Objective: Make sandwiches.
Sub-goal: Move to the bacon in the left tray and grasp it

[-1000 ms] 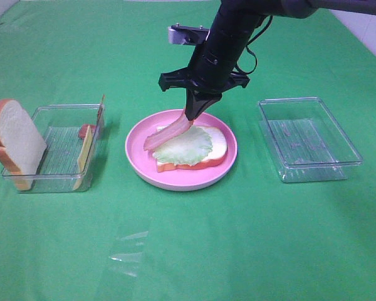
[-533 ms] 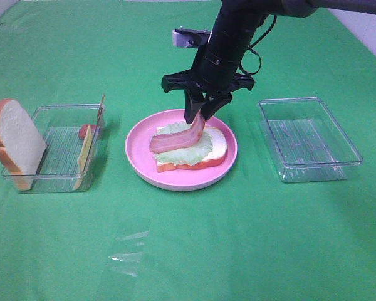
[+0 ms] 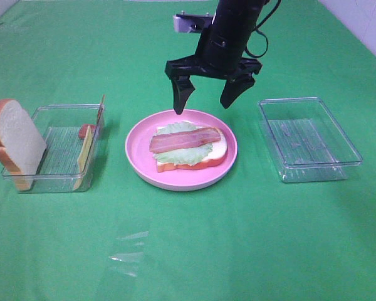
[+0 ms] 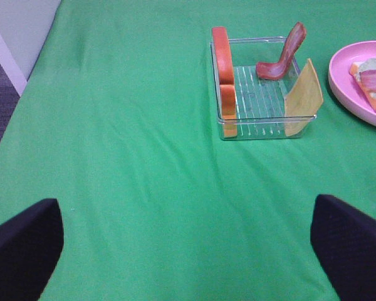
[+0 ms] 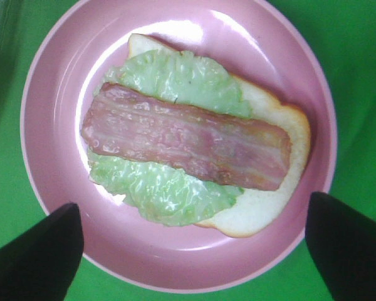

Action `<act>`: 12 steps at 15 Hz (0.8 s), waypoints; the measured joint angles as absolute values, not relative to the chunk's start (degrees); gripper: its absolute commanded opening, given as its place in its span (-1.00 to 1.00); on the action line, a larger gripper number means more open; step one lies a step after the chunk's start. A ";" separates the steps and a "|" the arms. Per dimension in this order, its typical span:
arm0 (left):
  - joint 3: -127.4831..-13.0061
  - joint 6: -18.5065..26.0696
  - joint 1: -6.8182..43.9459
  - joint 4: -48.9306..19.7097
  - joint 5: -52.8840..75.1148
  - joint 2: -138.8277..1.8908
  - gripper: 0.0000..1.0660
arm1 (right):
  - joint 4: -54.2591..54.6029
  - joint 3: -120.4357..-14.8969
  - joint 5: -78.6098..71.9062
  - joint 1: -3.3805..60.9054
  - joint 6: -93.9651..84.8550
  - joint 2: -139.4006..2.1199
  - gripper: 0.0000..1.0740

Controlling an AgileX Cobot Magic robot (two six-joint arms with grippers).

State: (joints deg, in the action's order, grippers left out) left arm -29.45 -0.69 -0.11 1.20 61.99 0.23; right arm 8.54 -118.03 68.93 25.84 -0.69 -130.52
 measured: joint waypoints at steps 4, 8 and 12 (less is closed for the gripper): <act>-29.45 -0.69 -0.11 1.20 61.99 0.23 0.88 | 3.15 -121.52 69.27 24.64 -0.69 -126.85 0.72; -29.45 -0.69 -0.11 1.20 61.99 0.23 0.88 | 3.21 -121.70 69.27 14.04 0.00 -125.48 0.70; -29.45 -0.69 -0.11 1.20 61.99 0.23 0.88 | 2.98 -112.64 69.21 6.07 0.00 -117.97 0.70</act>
